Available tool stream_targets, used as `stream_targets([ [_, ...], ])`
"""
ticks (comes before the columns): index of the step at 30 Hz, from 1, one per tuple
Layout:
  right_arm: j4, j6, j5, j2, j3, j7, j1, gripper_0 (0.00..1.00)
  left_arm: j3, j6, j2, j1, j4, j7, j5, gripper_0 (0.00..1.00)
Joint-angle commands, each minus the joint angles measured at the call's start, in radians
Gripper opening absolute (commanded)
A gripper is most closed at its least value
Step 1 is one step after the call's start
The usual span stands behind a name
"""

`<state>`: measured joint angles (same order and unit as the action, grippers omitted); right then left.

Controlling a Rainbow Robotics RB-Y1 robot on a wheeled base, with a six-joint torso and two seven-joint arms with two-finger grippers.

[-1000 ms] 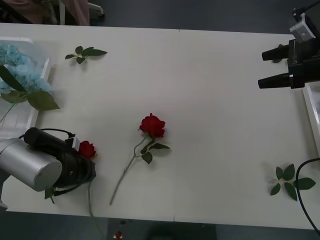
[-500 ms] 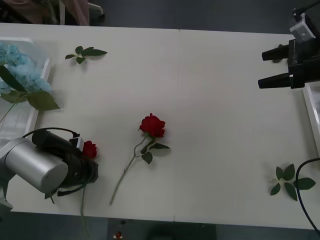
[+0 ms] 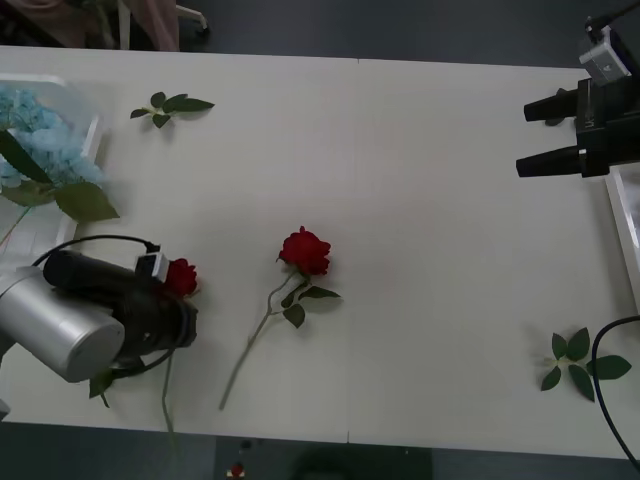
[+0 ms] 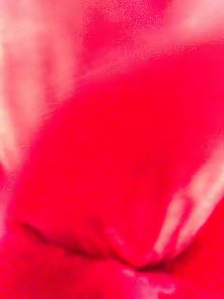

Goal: Put the red flowers into the right box and the blue flowers into the left box

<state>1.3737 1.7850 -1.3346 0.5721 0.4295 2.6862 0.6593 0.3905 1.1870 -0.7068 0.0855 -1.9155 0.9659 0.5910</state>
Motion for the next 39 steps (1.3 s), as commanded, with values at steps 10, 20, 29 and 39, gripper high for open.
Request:
stream_targets([
  [10, 0.016, -0.006, -0.005, 0.015, 0.003, 0.019, 0.009, 1.00, -0.219, -0.087, -0.026, 0.148, -0.290, 0.284, 0.266, 0.00],
  [20, 0.016, -0.006, -0.005, 0.015, 0.003, 0.019, 0.009, 1.00, -0.194, -0.152, 0.056, 0.327, -0.287, 0.307, 0.441, 0.00],
  [29, -0.010, 0.044, -0.023, 0.012, 0.012, -0.025, -0.004, 1.00, -0.179, -0.165, 0.221, 0.479, -0.175, 0.280, 0.486, 0.00],
  [39, -0.116, 0.082, -0.233, 0.009, -0.008, -0.287, -0.001, 1.00, -0.125, -0.323, 0.293, 0.580, -0.053, 0.260, 0.504, 0.00],
])
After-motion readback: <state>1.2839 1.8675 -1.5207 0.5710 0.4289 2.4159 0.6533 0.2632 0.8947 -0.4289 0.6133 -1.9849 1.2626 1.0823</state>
